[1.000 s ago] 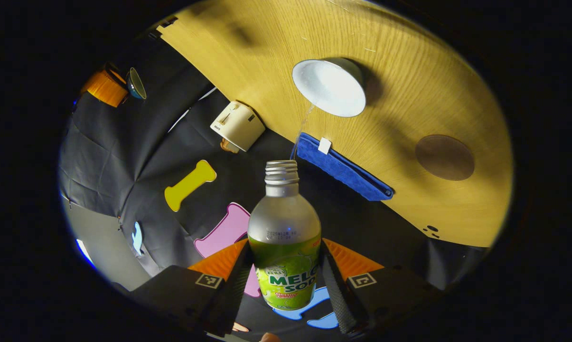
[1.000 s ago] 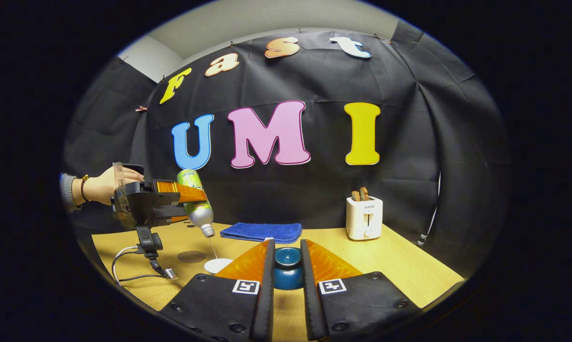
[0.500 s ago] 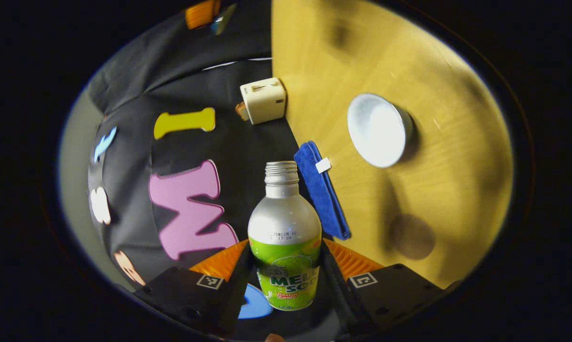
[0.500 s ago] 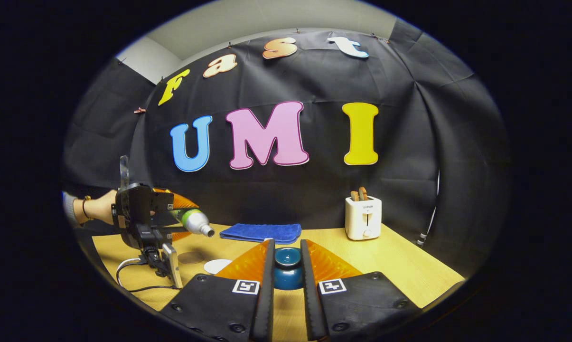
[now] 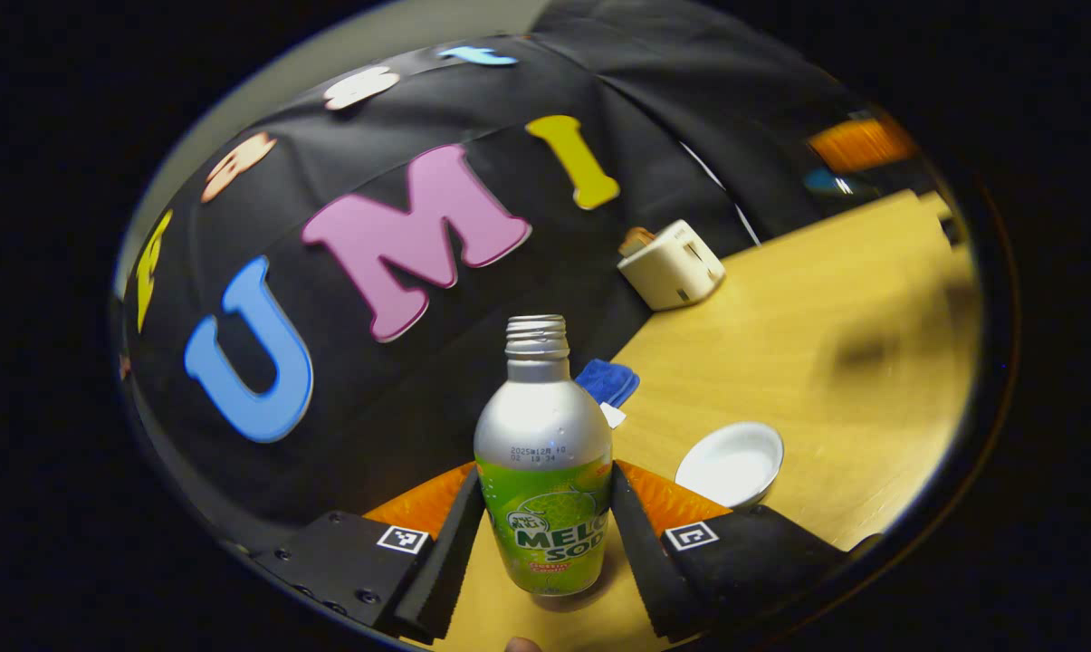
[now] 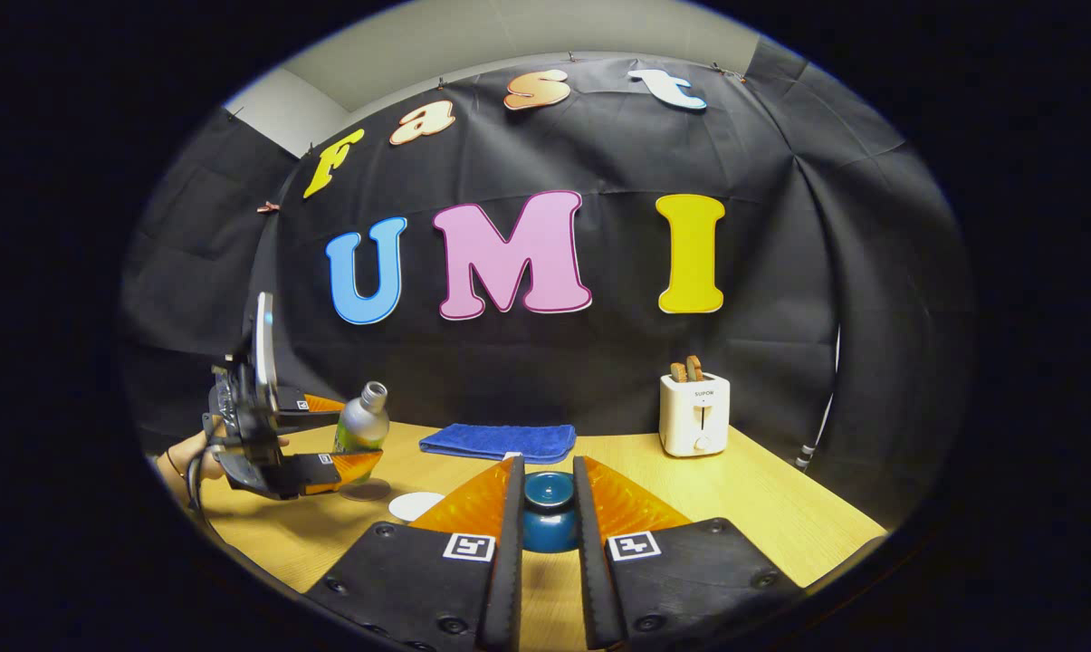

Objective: Open the teacup lid with one hand, grasp the water bottle and pour water into the teacup with the other hand; after pouring, place the water bottle on the coaster and then close the teacup lid.

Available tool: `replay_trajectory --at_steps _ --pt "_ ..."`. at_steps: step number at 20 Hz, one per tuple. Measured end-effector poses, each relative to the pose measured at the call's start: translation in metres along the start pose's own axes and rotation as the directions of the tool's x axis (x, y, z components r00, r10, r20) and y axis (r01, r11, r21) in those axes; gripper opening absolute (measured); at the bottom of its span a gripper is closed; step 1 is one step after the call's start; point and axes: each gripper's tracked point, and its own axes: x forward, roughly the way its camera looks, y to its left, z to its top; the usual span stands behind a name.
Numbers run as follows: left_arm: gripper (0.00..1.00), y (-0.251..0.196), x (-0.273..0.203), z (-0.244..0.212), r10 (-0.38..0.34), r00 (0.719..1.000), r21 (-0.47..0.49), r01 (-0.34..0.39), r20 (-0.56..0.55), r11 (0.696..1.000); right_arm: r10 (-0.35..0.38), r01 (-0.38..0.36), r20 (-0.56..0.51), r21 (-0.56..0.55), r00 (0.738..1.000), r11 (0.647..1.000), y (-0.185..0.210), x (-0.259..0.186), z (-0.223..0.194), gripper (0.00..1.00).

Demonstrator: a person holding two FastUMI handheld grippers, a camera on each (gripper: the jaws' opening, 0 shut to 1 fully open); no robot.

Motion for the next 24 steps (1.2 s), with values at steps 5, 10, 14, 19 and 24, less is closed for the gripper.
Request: replay_trajectory --at_steps 5,10,14,19,24 --pt "0.80 0.048 0.004 -0.009 0.070 0.997 -0.354 -0.055 0.031 0.934 -0.003 0.003 0.001 0.002 1.000 1.000 -0.002 0.000 0.001 0.31" --pt "0.80 0.063 0.009 -0.038 0.089 0.996 -0.456 -0.087 -0.018 0.886 -0.002 0.002 0.002 -0.002 1.000 1.000 -0.001 -0.001 0.001 0.31" --pt "0.80 0.069 0.021 -0.064 0.107 0.993 -0.486 -0.122 -0.059 0.866 -0.004 0.004 -0.001 -0.004 1.000 1.000 -0.002 0.000 0.000 0.31" --pt "0.80 0.073 0.024 -0.069 0.110 0.992 -0.493 -0.123 -0.055 0.861 -0.004 0.004 -0.012 -0.008 1.000 1.000 -0.001 0.002 -0.004 0.31" --pt "0.85 0.079 0.017 -0.072 0.128 0.990 -0.491 -0.141 -0.062 0.860 0.002 -0.002 -0.021 -0.016 1.000 1.000 0.003 0.004 -0.008 0.31"
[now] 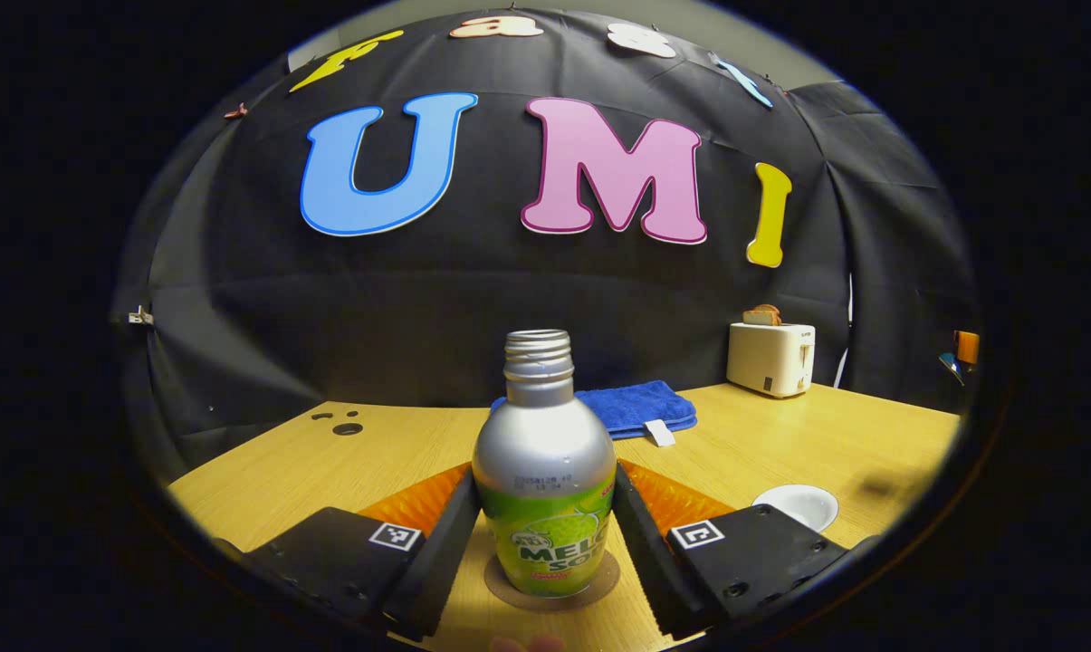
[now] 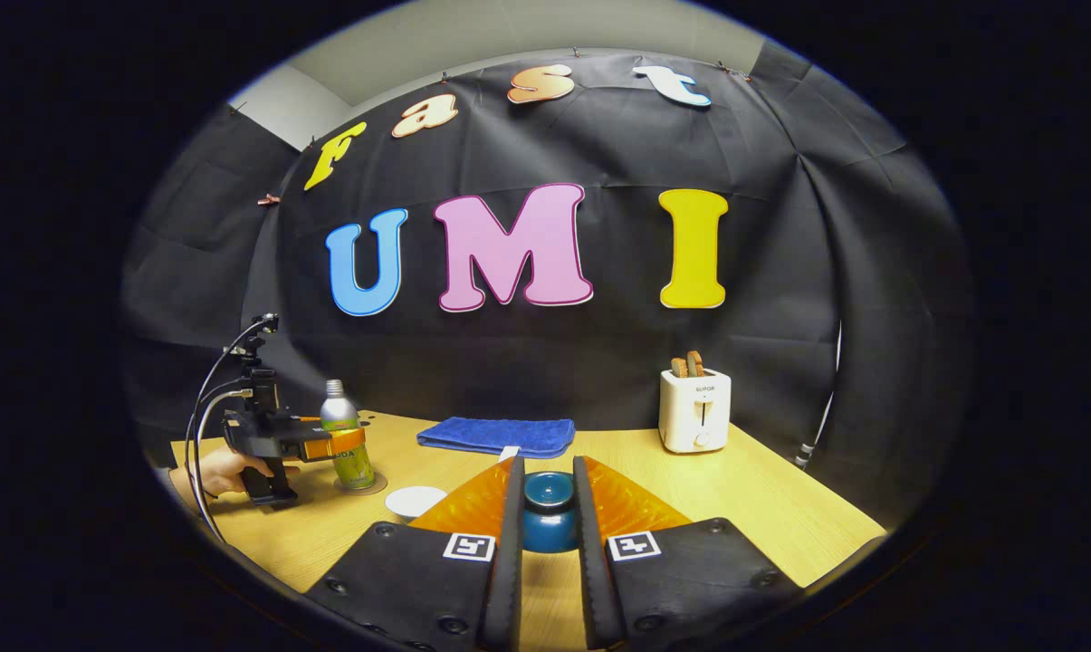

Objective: Open the teacup lid with one hand, grasp the water bottle and pour water into the teacup with the other hand; after pouring, place the water bottle on the coaster and then close the teacup lid.

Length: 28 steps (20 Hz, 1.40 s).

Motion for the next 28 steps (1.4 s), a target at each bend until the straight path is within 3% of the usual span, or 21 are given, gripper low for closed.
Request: replay_trajectory --at_steps 7,12,18,23,28 --pt "0.87 0.002 -0.018 -0.005 -0.011 1.000 0.018 0.011 -0.003 1.000 0.043 -0.043 -0.023 -0.001 0.999 0.999 0.023 0.005 -0.010 0.31" --pt "0.87 0.000 -0.041 -0.012 -0.044 0.999 0.010 0.044 -0.015 0.999 0.145 -0.144 -0.062 0.014 0.988 0.989 0.075 0.013 -0.030 0.31" --pt "0.87 0.007 -0.091 -0.015 -0.049 0.999 -0.026 0.049 0.007 0.998 0.240 -0.232 -0.117 0.078 0.964 0.970 0.134 0.056 -0.053 0.30" --pt "0.87 0.007 -0.120 -0.015 -0.061 0.998 0.006 0.061 0.029 0.998 0.230 -0.221 -0.197 0.065 0.953 0.973 0.156 0.108 -0.084 0.31" --pt "0.87 0.021 -0.123 -0.017 -0.056 0.998 0.006 0.055 0.031 0.998 0.196 -0.180 -0.271 0.083 0.942 0.980 0.157 0.132 -0.119 0.31"
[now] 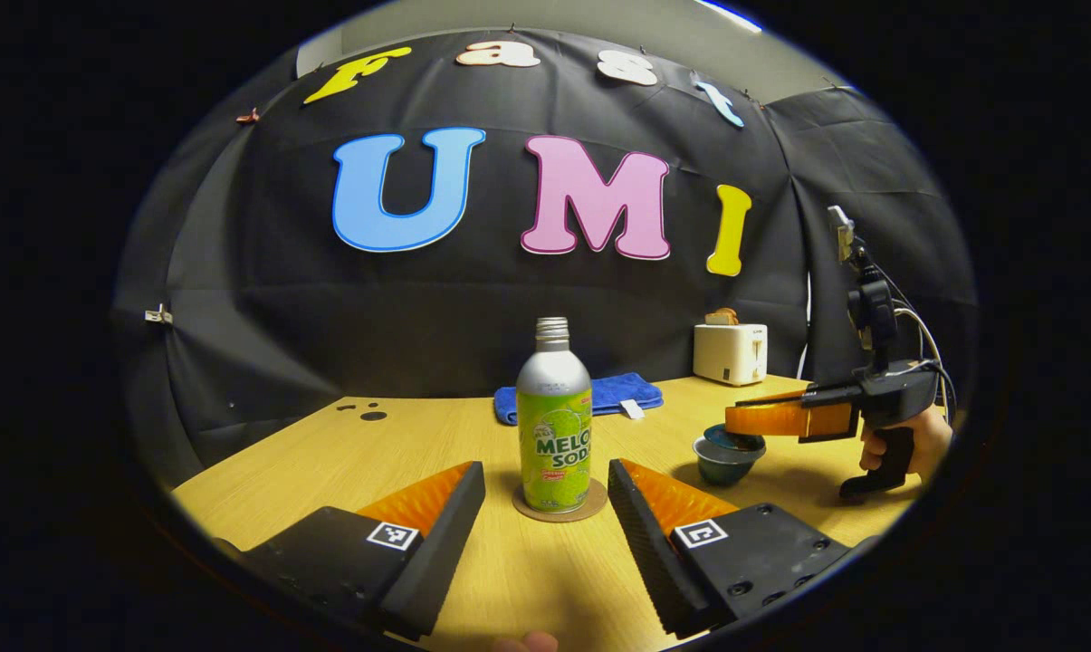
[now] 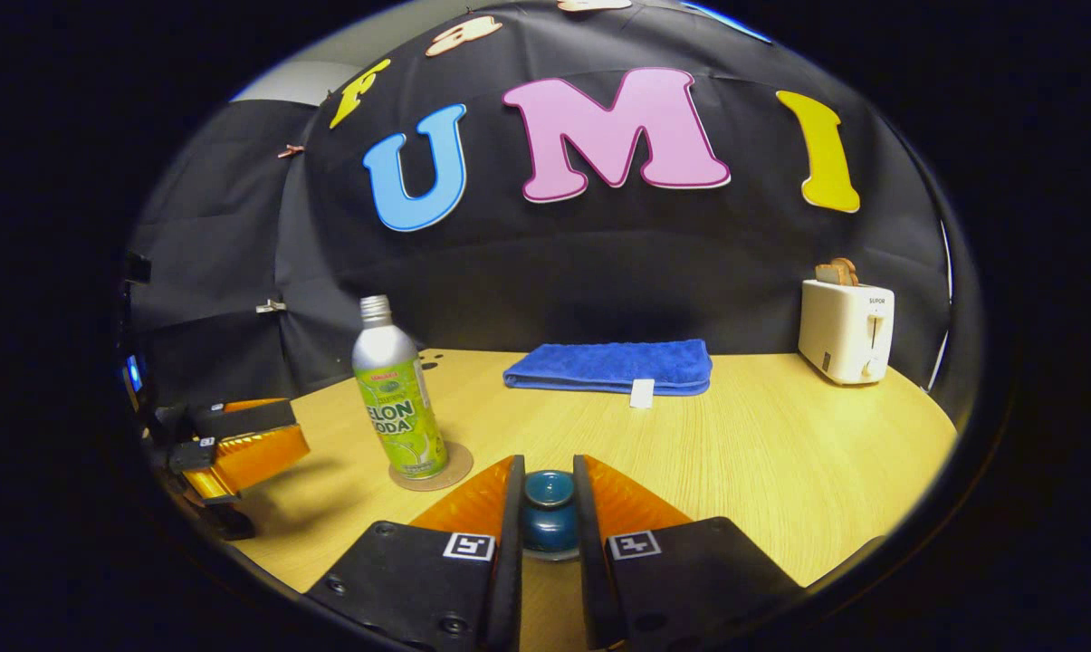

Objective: Open the teacup lid with one hand, grasp the water bottle and pour water into the teacup with the other hand; after pouring, place the water bottle on the coaster and then close the teacup lid.

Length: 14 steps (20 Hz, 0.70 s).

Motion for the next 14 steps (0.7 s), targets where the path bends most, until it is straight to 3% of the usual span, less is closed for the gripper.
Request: replay_trajectory --at_steps 4,14 --pt "0.87 0.008 0.003 -0.006 0.012 1.000 -0.042 -0.012 -0.015 0.999 -0.019 0.018 -0.007 -0.022 1.000 1.000 -0.002 0.006 -0.004 0.31" --pt "0.88 0.001 -0.001 0.004 -0.004 1.000 -0.020 0.004 0.008 1.000 -0.020 0.018 -0.024 -0.069 1.000 0.997 0.001 0.006 -0.008 0.31"
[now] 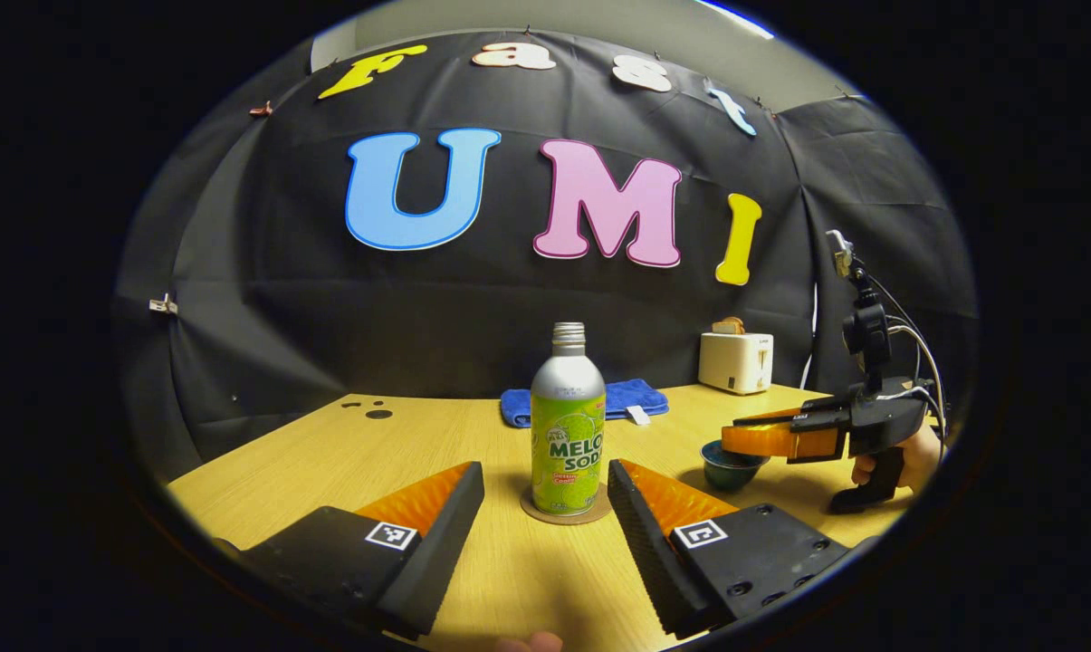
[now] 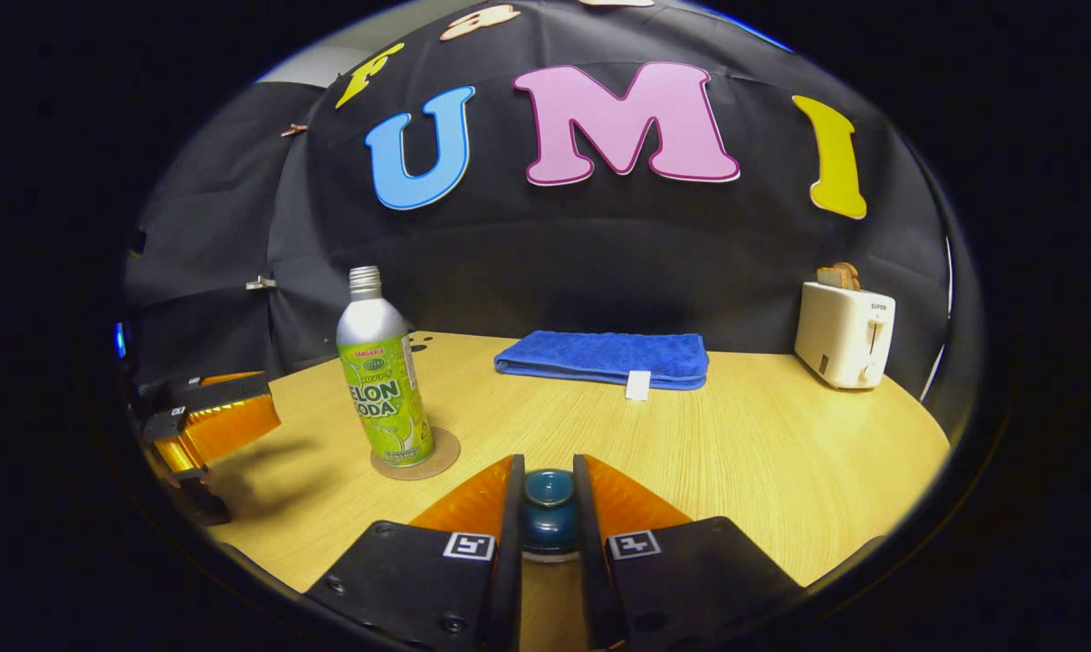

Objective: Open the teacup lid with one hand, grasp the water bottle and pour water into the teacup with the other hand; after pouring, place the water bottle on the coaster and then close the teacup lid.

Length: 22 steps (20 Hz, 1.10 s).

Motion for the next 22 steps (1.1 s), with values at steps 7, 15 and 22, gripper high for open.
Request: replay_trajectory --at_steps 7,15,22 --pt "0.88 -0.002 0.000 0.000 0.000 1.000 -0.005 0.000 -0.001 1.000 -0.005 0.005 0.014 -0.011 1.000 1.000 -0.002 -0.009 0.009 0.47" --pt "0.88 -0.017 -0.003 0.006 -0.024 1.000 -0.004 0.024 0.009 1.000 -0.046 0.038 0.258 0.035 0.965 0.999 -0.018 -0.088 0.072 0.93" --pt "0.88 -0.033 -0.004 0.008 -0.048 0.999 -0.002 0.048 0.005 0.999 -0.108 0.105 0.361 0.028 0.926 0.994 -0.047 -0.163 0.085 0.93"
